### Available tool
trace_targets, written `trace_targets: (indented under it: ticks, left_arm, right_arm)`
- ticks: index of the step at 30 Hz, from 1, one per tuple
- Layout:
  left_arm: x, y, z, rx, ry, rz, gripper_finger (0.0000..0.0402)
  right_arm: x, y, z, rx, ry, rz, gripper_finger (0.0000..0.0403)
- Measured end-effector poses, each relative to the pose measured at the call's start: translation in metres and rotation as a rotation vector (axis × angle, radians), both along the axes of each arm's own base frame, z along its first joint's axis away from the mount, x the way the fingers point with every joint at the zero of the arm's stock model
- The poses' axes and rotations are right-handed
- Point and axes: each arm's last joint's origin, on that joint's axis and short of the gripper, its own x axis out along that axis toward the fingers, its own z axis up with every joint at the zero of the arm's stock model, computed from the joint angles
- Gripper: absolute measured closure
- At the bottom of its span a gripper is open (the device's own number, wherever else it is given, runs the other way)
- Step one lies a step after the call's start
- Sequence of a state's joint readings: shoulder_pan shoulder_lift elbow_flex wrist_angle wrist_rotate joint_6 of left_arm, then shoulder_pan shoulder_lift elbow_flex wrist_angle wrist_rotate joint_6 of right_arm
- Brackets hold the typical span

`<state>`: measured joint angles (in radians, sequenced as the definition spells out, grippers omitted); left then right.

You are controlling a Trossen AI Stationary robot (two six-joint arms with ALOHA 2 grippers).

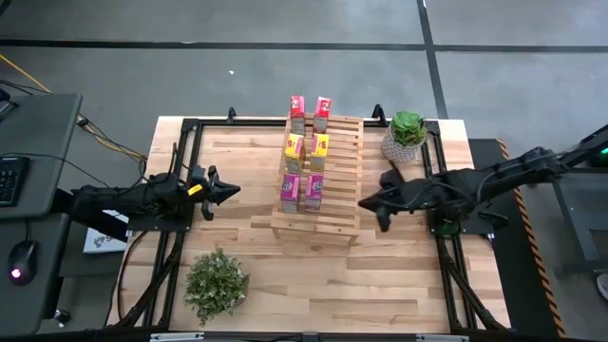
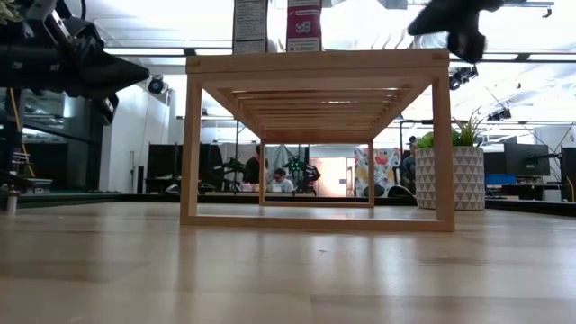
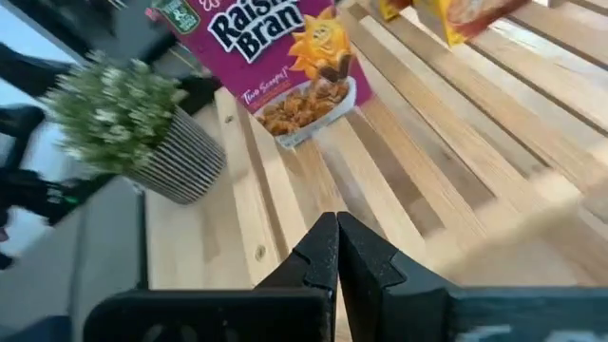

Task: Stack cereal on shelf
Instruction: Return to Home Position

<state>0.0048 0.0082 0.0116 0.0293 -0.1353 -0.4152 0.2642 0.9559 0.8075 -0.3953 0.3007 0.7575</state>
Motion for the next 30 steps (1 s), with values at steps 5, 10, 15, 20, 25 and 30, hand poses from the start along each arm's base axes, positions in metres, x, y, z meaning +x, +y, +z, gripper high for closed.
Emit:
trace_targets:
  ticks: [5,10,15,20,25,30]
  left_arm:
    - [0.0,0.0,0.0,0.0,0.001,0.001,0.0401]
    - [0.0,0.0,0.0,0.0,0.002,0.001,0.0401]
    - [0.0,0.0,0.0,-0.001,0.001,0.001,0.0401]
    - [0.0,0.0,0.0,-0.001,0.001,0.001,0.0401]
    - [0.0,0.0,-0.001,-0.001,0.008,0.002,0.0401]
    - [0.001,0.0,-0.001,-0.002,0.012,-0.001,0.0401]
  right_arm:
    - [-0.046,-0.013,-0.029,-0.007,-0.187,0.025,0.0403]
    - [-0.08,-0.023,-0.061,-0.085,-0.369,0.074,0.0403]
    - [-0.097,-0.03,-0.09,-0.07,-0.502,0.098,0.0403]
    - [-0.102,-0.032,-0.112,-0.114,-0.583,0.125,0.0403]
    - [-0.098,-0.031,-0.124,-0.286,-0.535,0.181,0.0403]
    - [-0.098,-0.032,-0.124,-0.332,-0.526,0.179,0.0403]
